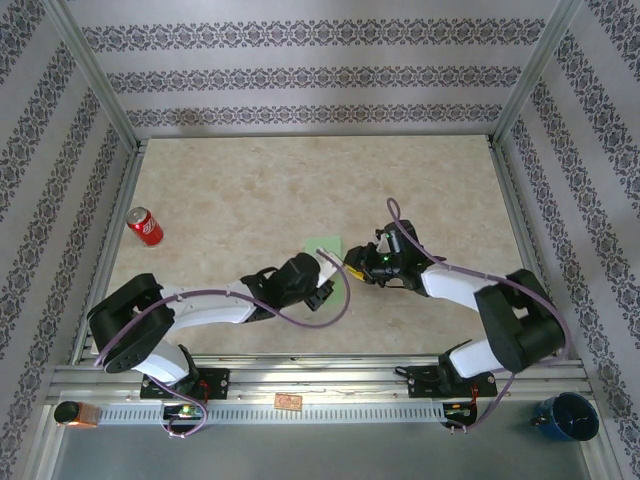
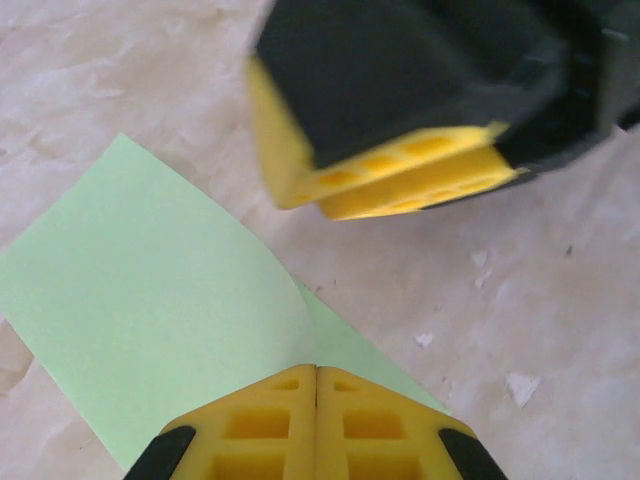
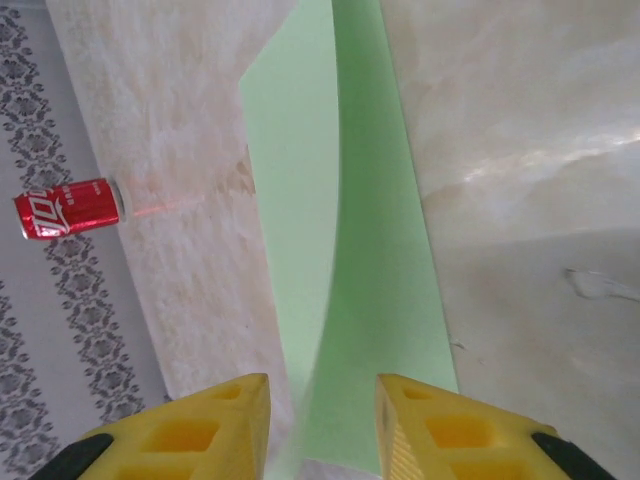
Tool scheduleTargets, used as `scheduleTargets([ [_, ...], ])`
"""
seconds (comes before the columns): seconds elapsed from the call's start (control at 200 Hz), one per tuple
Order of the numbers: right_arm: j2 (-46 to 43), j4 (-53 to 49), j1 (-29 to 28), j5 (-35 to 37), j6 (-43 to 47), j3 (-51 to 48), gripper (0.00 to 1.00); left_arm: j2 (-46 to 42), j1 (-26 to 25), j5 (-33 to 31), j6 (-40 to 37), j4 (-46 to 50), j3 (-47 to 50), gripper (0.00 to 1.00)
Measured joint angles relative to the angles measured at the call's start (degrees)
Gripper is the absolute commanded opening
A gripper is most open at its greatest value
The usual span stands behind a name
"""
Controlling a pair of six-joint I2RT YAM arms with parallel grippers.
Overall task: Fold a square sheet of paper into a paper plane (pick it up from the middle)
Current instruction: Fold the triangle a second time at the center of the table.
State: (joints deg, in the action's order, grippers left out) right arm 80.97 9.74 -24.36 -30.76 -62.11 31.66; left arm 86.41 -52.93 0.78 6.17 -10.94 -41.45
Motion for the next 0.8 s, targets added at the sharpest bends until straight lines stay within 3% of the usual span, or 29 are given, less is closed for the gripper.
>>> scheduleTargets([
  [0.205,-7.8,-5.4,0.0,3.5,3.3,-2.9,0.19,0.4,4.7,9.7,8.4,1.5,-2.3,0.0],
  [0.435,-6.5,-7.2,-4.6,4.4,4.3,-3.7,0.02,1.5,5.6,14.2,13.6,2.0,-3.0,0.0],
  [0.799,1.8,-6.5,-9.5,4.5,4.4,-1.1,0.0,2.9,5.8,15.0,15.6,2.9,-3.0,0.0],
])
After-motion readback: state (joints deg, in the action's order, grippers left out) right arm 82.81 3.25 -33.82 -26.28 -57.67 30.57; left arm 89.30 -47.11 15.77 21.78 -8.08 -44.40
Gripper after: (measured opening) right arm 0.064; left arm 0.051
